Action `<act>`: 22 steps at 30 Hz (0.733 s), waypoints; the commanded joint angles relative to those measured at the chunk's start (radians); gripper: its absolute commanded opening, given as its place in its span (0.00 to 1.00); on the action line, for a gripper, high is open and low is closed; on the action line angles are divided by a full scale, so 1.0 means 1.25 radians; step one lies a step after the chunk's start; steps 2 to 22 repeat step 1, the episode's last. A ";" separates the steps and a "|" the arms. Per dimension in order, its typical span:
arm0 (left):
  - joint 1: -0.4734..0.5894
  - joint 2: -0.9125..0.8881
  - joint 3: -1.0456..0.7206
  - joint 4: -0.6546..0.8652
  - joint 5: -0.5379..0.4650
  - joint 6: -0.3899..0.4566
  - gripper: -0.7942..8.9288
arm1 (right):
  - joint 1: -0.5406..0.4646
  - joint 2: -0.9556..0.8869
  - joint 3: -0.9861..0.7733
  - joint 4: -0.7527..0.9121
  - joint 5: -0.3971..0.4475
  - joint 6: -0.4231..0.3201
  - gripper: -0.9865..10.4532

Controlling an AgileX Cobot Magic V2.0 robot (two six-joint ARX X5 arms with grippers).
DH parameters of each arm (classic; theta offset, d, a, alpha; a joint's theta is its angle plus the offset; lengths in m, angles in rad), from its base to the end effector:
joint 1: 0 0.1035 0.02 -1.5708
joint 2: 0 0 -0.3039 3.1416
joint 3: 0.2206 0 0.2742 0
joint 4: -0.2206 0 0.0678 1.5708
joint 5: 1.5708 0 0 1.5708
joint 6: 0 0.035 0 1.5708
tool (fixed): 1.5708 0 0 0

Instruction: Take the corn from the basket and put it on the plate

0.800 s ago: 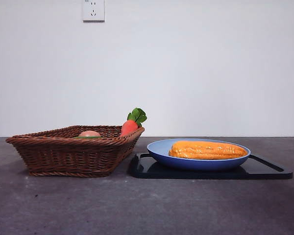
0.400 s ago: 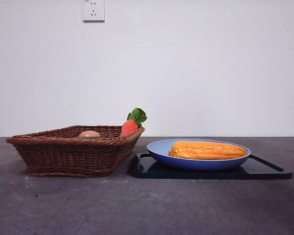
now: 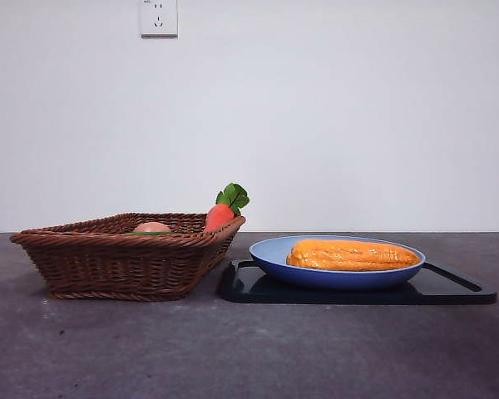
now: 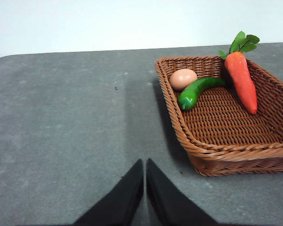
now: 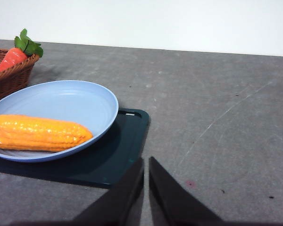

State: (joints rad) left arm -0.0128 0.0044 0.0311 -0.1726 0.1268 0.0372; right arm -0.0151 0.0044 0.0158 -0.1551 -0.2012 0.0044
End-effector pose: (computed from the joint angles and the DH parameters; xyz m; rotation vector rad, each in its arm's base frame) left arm 0.0833 -0.0055 0.1571 0.0288 0.1432 -0.1420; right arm 0.0841 0.0057 0.1533 0.0199 0.1435 0.1855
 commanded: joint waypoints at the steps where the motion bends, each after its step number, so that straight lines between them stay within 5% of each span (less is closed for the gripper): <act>1: 0.002 -0.001 -0.022 -0.004 -0.001 -0.003 0.09 | -0.001 -0.001 -0.005 -0.002 0.003 0.008 0.09; 22: 0.002 -0.001 -0.022 -0.004 -0.001 -0.003 0.09 | -0.001 -0.001 -0.005 -0.002 0.003 0.008 0.09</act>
